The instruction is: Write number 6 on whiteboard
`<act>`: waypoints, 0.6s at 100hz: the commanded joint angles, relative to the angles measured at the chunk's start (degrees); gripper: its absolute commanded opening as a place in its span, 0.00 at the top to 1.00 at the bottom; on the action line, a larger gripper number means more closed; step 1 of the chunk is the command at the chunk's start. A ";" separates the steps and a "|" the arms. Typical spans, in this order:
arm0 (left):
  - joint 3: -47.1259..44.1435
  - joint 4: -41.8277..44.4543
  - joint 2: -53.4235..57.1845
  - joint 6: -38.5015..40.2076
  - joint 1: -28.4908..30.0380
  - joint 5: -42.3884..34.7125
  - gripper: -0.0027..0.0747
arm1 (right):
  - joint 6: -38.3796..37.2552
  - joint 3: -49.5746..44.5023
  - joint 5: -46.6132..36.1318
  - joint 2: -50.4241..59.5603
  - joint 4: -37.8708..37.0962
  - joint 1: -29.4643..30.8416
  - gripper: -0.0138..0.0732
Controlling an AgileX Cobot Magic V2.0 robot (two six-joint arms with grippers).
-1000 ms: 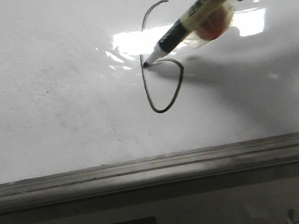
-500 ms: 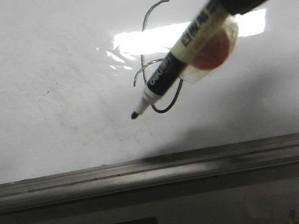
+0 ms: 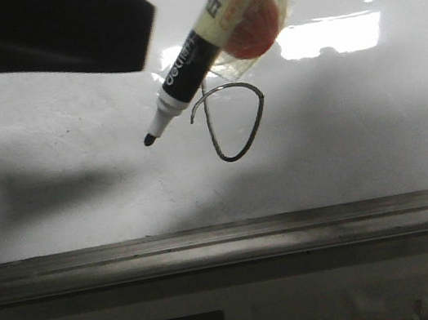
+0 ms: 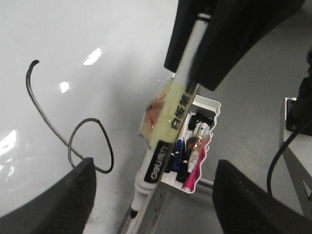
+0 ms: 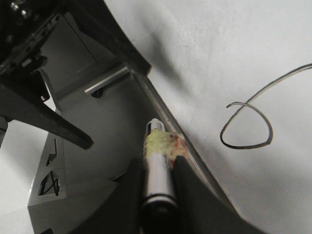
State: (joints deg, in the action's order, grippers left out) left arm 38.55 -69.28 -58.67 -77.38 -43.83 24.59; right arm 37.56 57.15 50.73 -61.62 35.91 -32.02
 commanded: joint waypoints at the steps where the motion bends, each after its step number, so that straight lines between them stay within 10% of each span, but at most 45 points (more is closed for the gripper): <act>1: 3.35 -0.84 -2.05 -0.24 -2.94 -4.53 0.37 | 0.64 2.05 -1.63 0.62 1.48 0.09 0.89; 29: 5.04 -0.70 -7.56 -0.24 -3.70 -6.39 0.40 | 0.64 2.05 -1.74 0.62 1.48 0.09 0.89; 60: 5.04 -0.70 -8.21 -0.24 -3.70 -7.47 0.82 | 0.64 2.05 -1.74 0.62 1.69 0.09 0.89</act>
State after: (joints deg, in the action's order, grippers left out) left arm 41.59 -68.62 -67.65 -77.66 -47.22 19.34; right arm 37.69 57.19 50.60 -61.74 35.78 -32.02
